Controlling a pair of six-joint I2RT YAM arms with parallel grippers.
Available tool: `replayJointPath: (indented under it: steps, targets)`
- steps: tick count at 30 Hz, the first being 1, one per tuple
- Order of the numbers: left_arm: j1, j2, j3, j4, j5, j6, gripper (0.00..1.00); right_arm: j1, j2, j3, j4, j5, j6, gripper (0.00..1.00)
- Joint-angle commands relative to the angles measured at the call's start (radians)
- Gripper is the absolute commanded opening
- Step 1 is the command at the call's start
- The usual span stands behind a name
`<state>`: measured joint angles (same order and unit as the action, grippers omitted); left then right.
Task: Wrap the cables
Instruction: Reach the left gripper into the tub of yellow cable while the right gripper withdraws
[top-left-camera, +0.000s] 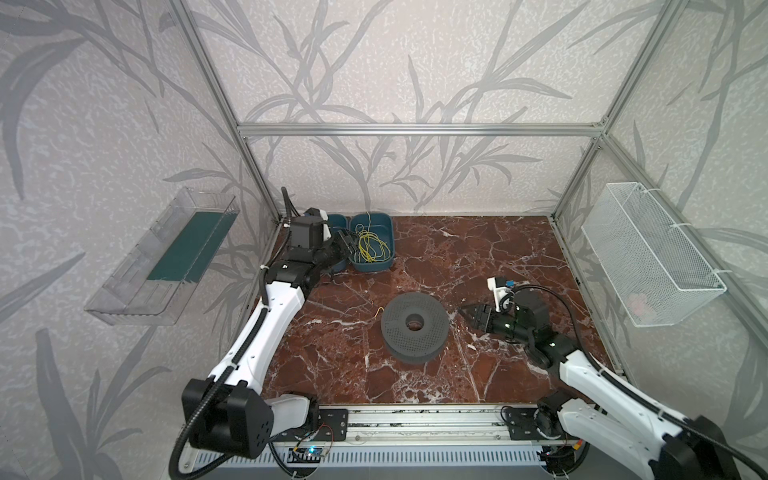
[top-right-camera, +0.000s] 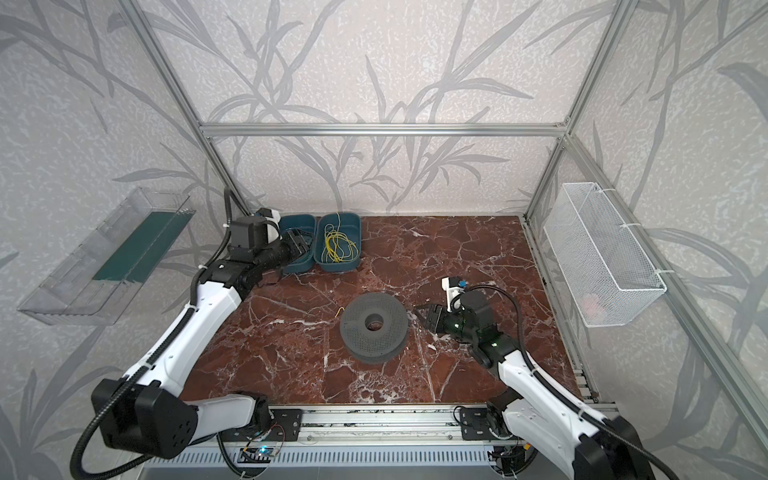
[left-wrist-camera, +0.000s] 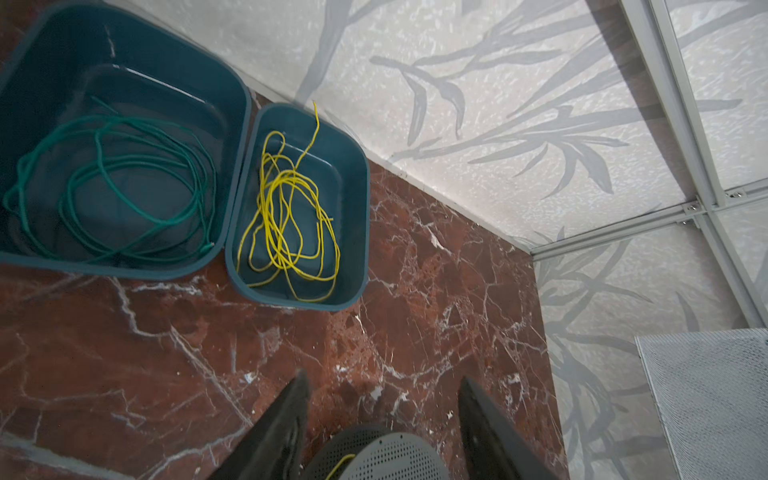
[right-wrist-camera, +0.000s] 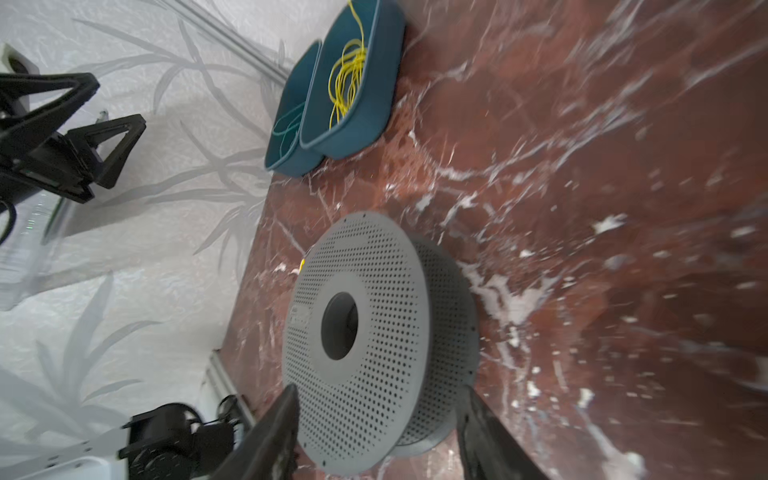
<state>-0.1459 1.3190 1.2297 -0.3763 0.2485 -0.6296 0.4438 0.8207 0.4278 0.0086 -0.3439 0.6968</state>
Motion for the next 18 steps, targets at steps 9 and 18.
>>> replayJointPath:
  steps: [9,18]
  targets:
    - [-0.002,0.466,0.448,-0.291,-0.161,0.220,0.37,-0.004,-0.120,0.054,-0.273,0.301,-0.181,0.73]
    - [-0.028,0.833,0.805,-0.499,-0.131,0.333,0.18,-0.004,0.079,0.063,-0.139,0.190,-0.152,0.72]
